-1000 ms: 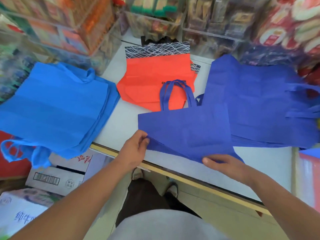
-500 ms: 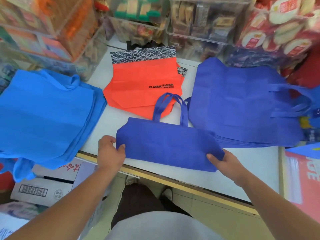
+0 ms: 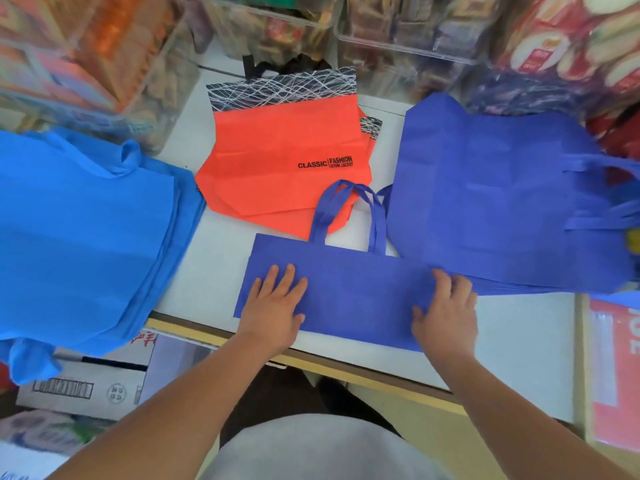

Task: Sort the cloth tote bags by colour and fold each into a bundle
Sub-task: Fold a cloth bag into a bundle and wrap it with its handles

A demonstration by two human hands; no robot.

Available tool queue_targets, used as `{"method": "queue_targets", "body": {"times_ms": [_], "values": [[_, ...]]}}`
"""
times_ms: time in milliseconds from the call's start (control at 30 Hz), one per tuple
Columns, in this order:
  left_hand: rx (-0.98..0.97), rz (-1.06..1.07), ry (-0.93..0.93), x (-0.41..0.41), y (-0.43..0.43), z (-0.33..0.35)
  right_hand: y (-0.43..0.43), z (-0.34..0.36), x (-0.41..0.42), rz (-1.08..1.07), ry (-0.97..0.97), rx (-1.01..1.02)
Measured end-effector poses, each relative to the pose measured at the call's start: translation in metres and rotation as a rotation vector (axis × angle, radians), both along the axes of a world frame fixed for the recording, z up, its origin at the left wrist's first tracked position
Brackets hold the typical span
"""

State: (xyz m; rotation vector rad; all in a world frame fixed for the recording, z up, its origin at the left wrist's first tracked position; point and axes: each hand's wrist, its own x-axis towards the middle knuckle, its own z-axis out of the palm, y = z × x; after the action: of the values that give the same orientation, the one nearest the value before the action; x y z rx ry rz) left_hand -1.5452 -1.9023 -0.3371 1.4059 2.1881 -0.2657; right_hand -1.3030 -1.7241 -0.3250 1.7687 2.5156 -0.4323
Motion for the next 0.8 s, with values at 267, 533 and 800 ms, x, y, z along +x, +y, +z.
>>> {"method": "queue_targets", "body": {"times_ms": [267, 533, 800], "values": [[0.121, 0.034, -0.237, -0.028, -0.007, -0.008, -0.061, -0.008, -0.059, 0.279, -0.2, -0.424], [0.272, -0.135, -0.503, -0.098, -0.034, -0.022, -0.054, 0.004, -0.079, 0.088, -0.162, -0.556], [0.356, -0.44, -0.241, -0.101, -0.027, -0.01, -0.053, 0.018, -0.083, 0.089, -0.172, -0.63]]}}
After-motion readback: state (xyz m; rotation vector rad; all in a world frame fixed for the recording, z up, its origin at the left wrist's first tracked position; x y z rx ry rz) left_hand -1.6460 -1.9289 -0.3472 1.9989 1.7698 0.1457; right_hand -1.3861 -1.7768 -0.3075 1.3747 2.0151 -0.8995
